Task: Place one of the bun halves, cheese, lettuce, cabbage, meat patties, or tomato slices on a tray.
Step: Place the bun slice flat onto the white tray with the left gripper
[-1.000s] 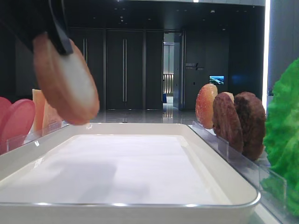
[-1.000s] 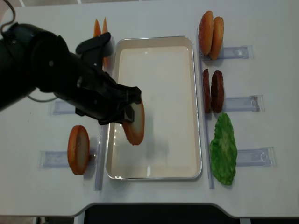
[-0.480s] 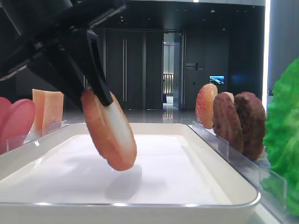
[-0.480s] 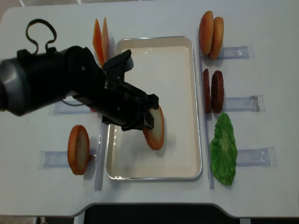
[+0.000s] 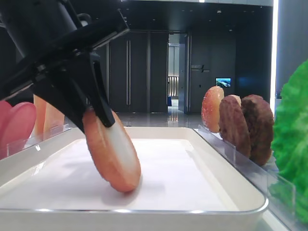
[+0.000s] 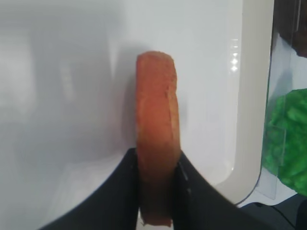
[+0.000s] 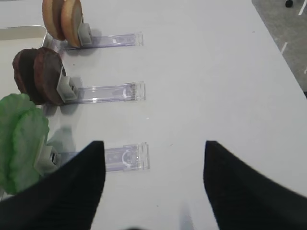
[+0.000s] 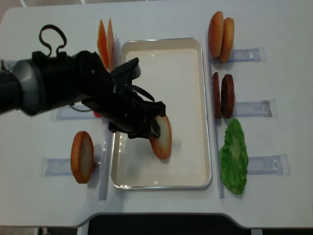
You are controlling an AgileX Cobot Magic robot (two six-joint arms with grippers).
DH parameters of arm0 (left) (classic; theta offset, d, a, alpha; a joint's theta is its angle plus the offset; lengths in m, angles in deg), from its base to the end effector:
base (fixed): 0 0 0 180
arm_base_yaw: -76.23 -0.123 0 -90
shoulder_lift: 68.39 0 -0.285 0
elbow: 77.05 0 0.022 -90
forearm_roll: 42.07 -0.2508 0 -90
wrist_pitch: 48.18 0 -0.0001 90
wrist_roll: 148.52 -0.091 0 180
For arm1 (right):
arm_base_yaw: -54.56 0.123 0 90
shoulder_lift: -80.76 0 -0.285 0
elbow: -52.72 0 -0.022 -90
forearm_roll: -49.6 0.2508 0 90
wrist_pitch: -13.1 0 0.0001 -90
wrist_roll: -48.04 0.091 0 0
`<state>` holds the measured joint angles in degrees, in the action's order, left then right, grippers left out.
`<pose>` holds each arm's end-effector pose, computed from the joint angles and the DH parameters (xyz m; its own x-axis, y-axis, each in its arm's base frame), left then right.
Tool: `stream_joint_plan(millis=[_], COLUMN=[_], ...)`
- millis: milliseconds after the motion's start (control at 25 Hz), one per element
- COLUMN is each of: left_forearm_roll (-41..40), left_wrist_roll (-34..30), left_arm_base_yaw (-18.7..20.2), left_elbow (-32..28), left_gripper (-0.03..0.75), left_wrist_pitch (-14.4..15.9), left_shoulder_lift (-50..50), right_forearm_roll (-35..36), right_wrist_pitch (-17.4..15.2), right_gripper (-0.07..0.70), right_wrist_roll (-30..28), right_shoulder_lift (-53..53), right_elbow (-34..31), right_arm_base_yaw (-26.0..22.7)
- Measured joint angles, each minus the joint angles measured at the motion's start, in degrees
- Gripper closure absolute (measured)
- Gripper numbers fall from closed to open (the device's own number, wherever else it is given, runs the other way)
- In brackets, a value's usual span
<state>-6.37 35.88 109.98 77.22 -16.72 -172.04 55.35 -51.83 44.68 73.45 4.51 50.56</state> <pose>0.2428 -0.1956 0.1788 -0.9855 -0.0133 -0.1691 0.0679 0.8825 -0.4654 -0.0096 0.0090 0.2735 -0.5037 0.0192 -0.8637 -0.0167 0.9993 0.0320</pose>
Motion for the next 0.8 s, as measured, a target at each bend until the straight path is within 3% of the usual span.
stream_joint_plan(millis=[360,600,800], left_forearm_roll=[-0.2,-1.0,-1.3], left_wrist_roll=[-0.2,-0.2,-0.2], left_arm_base_yaw=[-0.3,-0.8,-0.8], left_elbow=[0.0,0.0,0.0], left_gripper=[0.572,0.376,0.267], left_wrist_pitch=[0.4,1.8,2.1], left_shoulder_lift=[-0.3,-0.4,-0.4], right_forearm_roll=[0.0,0.0,0.0], right_wrist_pitch=[0.0,0.0,0.0], right_gripper=[0.205,0.205,0.205], right_wrist_roll=[0.0,0.0,0.0], right_shoulder_lift=[0.0,0.0,0.0], right_elbow=[0.0,0.0,0.0], right_arm_base_yaw=[0.0,0.0,0.0])
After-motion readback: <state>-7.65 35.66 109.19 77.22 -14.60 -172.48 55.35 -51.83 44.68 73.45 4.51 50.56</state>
